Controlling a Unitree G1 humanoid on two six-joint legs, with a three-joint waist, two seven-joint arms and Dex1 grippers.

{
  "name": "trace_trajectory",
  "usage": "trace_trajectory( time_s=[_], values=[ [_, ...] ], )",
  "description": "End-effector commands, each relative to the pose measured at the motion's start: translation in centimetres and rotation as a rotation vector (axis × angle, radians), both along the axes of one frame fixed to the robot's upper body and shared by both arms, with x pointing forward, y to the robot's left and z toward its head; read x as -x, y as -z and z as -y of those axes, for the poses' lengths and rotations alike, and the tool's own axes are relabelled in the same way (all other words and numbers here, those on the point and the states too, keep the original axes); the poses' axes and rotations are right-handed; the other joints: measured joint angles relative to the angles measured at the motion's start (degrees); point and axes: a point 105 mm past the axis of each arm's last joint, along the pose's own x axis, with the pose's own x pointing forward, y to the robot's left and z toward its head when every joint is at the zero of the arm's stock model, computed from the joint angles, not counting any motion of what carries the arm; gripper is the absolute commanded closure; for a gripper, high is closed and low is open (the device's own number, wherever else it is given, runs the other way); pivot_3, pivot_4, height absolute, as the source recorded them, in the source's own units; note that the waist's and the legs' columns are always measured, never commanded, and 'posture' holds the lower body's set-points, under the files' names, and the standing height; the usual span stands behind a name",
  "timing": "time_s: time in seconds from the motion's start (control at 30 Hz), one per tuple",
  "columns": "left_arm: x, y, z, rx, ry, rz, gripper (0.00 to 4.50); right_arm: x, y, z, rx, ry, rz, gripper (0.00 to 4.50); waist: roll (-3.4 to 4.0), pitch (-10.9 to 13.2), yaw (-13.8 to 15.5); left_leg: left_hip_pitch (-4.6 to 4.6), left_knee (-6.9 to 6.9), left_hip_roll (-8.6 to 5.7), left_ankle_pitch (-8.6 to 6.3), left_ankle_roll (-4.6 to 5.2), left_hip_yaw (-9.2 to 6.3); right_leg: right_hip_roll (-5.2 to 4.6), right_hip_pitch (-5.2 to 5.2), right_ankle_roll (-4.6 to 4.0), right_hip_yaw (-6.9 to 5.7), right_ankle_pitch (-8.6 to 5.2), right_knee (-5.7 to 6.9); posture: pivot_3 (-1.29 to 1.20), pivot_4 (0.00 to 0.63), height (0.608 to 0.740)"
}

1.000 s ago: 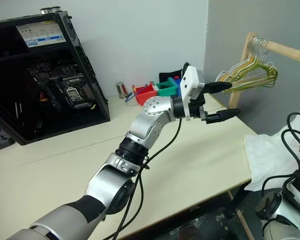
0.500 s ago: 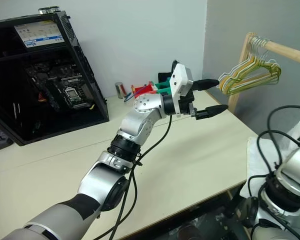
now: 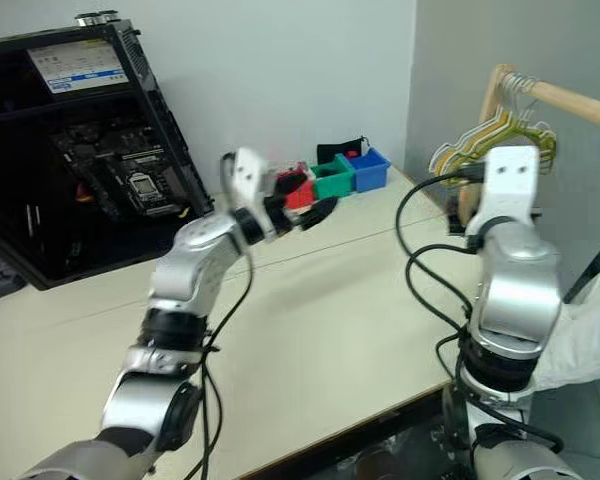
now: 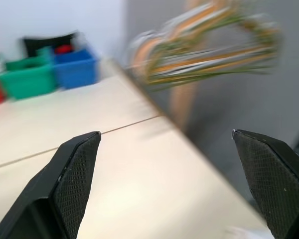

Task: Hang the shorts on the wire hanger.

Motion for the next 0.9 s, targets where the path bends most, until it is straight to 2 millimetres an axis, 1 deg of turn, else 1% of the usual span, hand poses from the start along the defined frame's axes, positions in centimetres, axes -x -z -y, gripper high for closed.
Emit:
trace_trajectory(
  time_s=[0.03, 0.1, 0.13, 0.17, 0.2, 0.27, 0.33, 0.37, 0.4, 0.5, 0.6, 0.7, 0.8, 0.9],
  values=[
    [1.2, -1.3, -3.5, -0.007, -0.187, 0.059, 0.0, -1.2, -0.5, -3.1, 0.054, -0.126, 0.109, 0.03, -0.06, 0.02, 1.87, -0.01, 0.04, -0.07, 0.0, 0.0, -0.04, -0.05, 0.04, 0.0, -0.01, 0.0, -0.01, -0.17, 0.0, 0.74],
    [2.9, 1.0, -6.7, -0.016, -0.375, 0.015, 0.0, -1.9, 1.5, -5.9, 0.04, -0.266, 0.103, 0.03, -0.17, -0.11, 3.55, 0.02, 0.12, -0.13, -0.01, -0.02, -0.08, -0.07, 0.06, 0.0, 0.0, 0.0, -0.06, -0.11, 0.0, 0.74],
    [3.6, 1.7, -7.6, -0.012, -0.43, -0.005, 0.0, -2.2, 2.2, -6.7, 0.027, -0.304, 0.098, 0.03, -0.3, -0.29, 4.21, 0.06, 0.1, -0.12, -0.03, -0.05, -0.11, -0.07, 0.1, -0.01, 0.0, 0.01, -0.07, -0.08, 0.0, 0.74],
    [4.3, 2.7, -7.8, -0.026, -0.457, -0.027, 0.0, -2.2, 3.1, -7.3, 0.007, -0.342, 0.086, 0.03, -0.42, -0.32, 5.27, 0.24, 0.04, -0.09, -0.09, -0.15, -0.25, -0.06, 0.18, -0.01, 0.12, 0.01, -0.08, -0.06, 0.0, 0.74],
    [4.7, 3.3, -7.8, -0.035, -0.47, -0.041, 0.0, -2.3, 3.6, -7.6, -0.003, -0.363, 0.083, 0.03, -0.52, -0.28, 6.56, 0.23, 0.09, -0.07, -0.15, -0.25, -0.47, 0.01, 0.18, -0.02, 0.06, 0.01, -0.06, -0.04, 0.0, 0.74],
    [5.5, 4.4, -7.8, -0.003, -0.525, -0.074, 0.0, -2.3, 5.5, -7.4, -0.002, -0.357, 0.056, 0.03, -0.63, -0.19, 9.79, 0.16, 0.11, -0.08, -0.14, -0.27, -0.68, 0.25, 0.09, -0.15, -0.06, 0.08, -0.06, -0.02, 0.0, 0.74],
    [5.8, 5.1, -7.8, 0.01, -0.556, -0.093, 0.0, -2.2, 7.0, -7.2, 0.014, -0.349, 0.042, 0.03, -0.72, -0.18, 13.19, 0.11, 0.16, -0.08, -0.05, -0.42, -0.84, 0.28, -0.08, -0.33, -0.16, 0.19, -0.1, 0.01, 0.0, 0.74],
    [5.9, 5.6, -7.7, 0.015, -0.572, -0.105, 0.0, -2.2, 7.9, -6.8, 0.006, -0.329, 0.024, 0.03, -0.76, -0.16, 14.77, 0.12, 0.19, -0.07, -0.03, -0.47, -0.88, 0.29, -0.03, -0.36, -0.2, 0.2, -0.09, 0.02, 0.0, 0.74],
    [5.9, 6.0, -7.7, 0.02, -0.582, -0.116, 0.0, -2.0, 8.7, -6.3, 0.0, -0.308, 0.007, 0.03, -0.78, -0.15, 15.95, 0.13, 0.19, -0.07, 0.02, -0.53, -0.89, 0.31, -0.03, -0.39, -0.24, 0.22, -0.09, 0.02, 0.0, 0.74],
    [5.7, 6.8, -7.4, 0.03, -0.589, -0.135, 0.0, -1.8, 10.1, -5.5, -0.005, -0.264, -0.02, 0.03, -0.8, -0.17, 18.73, 0.25, 0.19, -0.07, 0.07, -0.62, -0.84, 0.38, 0.04, -0.3, -0.27, 0.17, -0.09, 0.02, 0.0, 0.74],
    [5.2, 7.5, -7.0, 0.033, -0.581, -0.155, 0.0, -1.6, 10.9, -4.4, -0.023, -0.206, -0.034, 0.03, -0.8, -0.17, 19.27, 0.25, 0.17, -0.07, 0.11, -0.68, -0.76, 0.4, -0.01, -0.31, -0.22, 0.17, -0.07, 0.01, 0.0, 0.74],
    [4.4, 8.0, -6.1, 0.033, -0.541, -0.162, 0.0, -1.4, 10.7, -3.3, -0.031, -0.153, -0.021, 0.03, -0.8, -0.17, 19.24, 0.24, 0.12, -0.06, 0.12, -0.7, -0.73, 0.41, -0.05, -0.57, -0.19, 0.28, -0.08, -0.03, 0.0, 0.74],
    [3.9, 8.0, -5.7, 0.04, -0.523, -0.161, 0.0, -1.2, 10.6, -2.8, -0.024, -0.125, -0.012, 0.03, -0.8, -0.17, 18.89, 0.16, 0.1, -0.05, 0.12, -0.71, -0.69, 0.41, -0.05, -0.59, -0.17, 0.29, -0.08, -0.06, 0.0, 0.74],
    [3.7, 7.9, -5.5, 0.06, -0.501, -0.161, 0.0, -1.2, 10.5, -2.6, -0.023, -0.116, -0.006, 0.03, -0.79, -0.16, 18.63, 0.13, 0.09, -0.04, 0.12, -0.71, -0.66, 0.42, -0.03, -0.58, -0.14, 0.29, -0.08, -0.08, 0.0, 0.74]
  ],
)
